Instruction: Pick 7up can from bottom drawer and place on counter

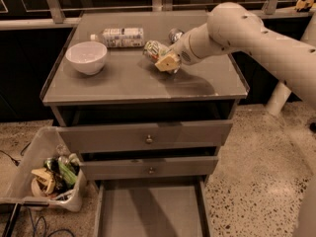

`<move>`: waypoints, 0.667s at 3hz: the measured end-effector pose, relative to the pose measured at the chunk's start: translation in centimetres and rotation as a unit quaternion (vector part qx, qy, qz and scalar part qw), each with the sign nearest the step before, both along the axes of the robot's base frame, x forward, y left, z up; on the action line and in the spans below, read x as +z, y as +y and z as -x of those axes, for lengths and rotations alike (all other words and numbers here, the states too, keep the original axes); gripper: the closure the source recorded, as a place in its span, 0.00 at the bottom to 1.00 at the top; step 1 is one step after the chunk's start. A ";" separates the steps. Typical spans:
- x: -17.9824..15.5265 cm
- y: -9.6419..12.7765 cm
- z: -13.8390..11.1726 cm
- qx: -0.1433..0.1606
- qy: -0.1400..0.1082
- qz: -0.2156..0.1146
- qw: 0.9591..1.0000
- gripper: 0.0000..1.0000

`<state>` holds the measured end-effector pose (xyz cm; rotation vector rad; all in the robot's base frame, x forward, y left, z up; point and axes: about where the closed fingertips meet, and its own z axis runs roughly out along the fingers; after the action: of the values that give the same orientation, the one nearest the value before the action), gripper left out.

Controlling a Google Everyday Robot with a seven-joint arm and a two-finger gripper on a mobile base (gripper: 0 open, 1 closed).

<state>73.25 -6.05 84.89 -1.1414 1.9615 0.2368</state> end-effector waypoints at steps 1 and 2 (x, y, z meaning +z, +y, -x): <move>0.6 0.1 -0.1 0.000 0.000 0.000 1.000 0.59; 0.6 0.1 -0.1 0.000 0.000 0.000 1.000 0.36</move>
Offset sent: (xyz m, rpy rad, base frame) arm 0.0005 0.0005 0.0058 0.0000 0.0000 0.0000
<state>73.30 -5.99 85.50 -1.1414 1.9615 0.2368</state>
